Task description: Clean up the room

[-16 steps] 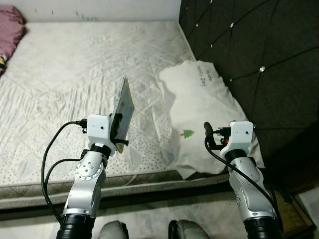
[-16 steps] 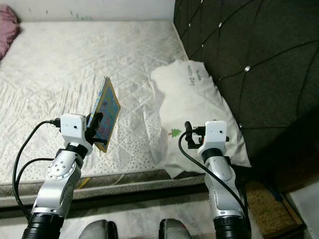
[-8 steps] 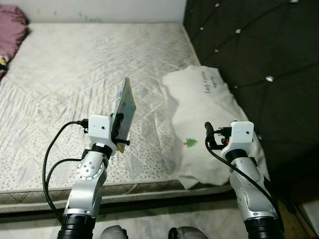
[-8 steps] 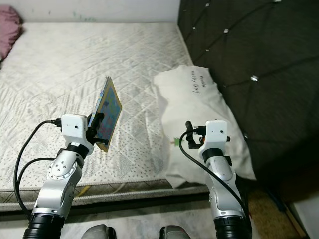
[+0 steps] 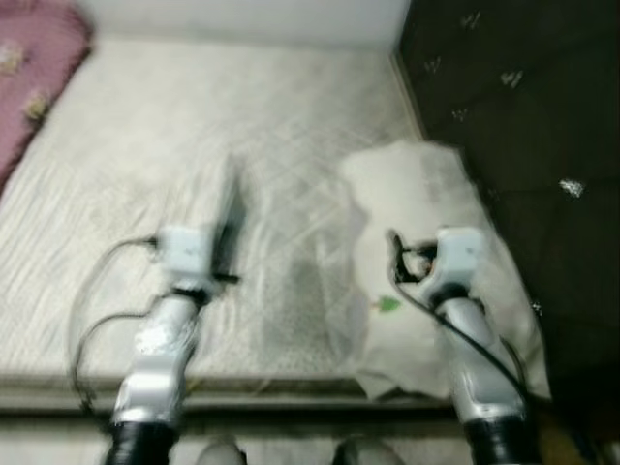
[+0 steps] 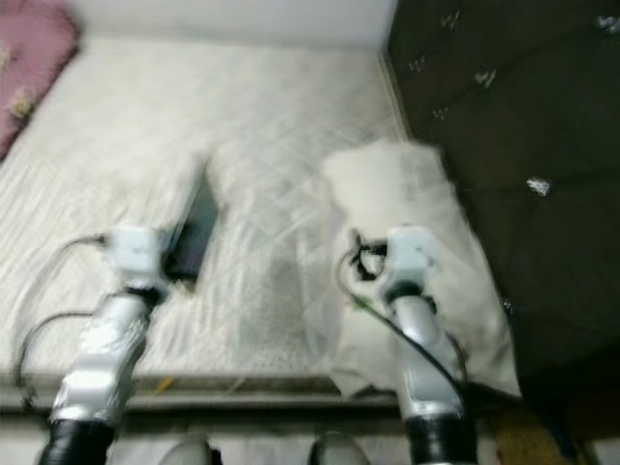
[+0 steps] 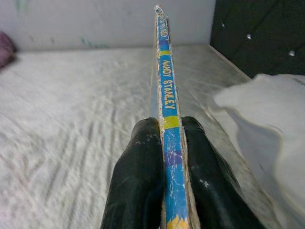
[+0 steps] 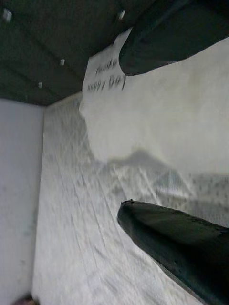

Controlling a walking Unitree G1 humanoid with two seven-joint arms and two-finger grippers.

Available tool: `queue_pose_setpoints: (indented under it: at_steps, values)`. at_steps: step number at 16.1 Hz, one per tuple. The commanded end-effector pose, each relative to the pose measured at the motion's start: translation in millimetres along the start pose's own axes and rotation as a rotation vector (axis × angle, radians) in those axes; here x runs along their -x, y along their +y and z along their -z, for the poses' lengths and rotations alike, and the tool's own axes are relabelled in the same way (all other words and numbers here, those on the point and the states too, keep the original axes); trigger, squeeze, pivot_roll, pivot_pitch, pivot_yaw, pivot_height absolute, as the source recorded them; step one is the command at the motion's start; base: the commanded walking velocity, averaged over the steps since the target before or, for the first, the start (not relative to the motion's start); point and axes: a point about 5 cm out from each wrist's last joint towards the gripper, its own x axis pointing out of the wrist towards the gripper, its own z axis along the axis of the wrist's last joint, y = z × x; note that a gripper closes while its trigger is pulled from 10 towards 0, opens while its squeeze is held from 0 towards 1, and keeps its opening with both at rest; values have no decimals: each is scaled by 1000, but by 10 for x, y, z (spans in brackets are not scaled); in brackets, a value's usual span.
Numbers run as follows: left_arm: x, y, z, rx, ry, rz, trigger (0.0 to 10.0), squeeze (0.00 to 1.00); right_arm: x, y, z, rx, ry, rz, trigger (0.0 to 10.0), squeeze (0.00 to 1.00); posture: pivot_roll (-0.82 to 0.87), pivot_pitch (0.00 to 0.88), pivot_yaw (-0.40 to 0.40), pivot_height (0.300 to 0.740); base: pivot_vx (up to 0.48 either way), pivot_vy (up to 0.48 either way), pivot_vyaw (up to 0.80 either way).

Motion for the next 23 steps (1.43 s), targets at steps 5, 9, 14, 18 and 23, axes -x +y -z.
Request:
queue_pose_setpoints:
  at_steps: [5, 9, 14, 18, 23]
  values:
    - [35, -53, -32, -26, -13, -6, 10000, 0, 94, -167, 109, 13, 46, 55, 10000, 0, -57, 93, -7, 740, 0, 0, 0]
    - [90, 14, 20, 15, 19, -59, 10000, 0, 162, -240, 123, 12, 54, 76, 10000, 0, -53, 104, -11, 740, 0, 0, 0]
    - [102, 55, -3, -12, 9, -57, 10000, 0, 172, -228, 123, 9, 55, 71, 10000, 0, -49, 113, -14, 690, 0, 0, 0]
    - [88, 32, -23, -10, 5, -49, 10000, 0, 176, -220, 121, 5, 56, 66, 10000, 0, -49, 112, -14, 646, 0, 0, 0]
    - [56, 36, -51, -12, -7, -47, 10000, 0, 171, -221, 129, 11, 58, 64, 10000, 0, -47, 103, -12, 646, 0, 0, 0]
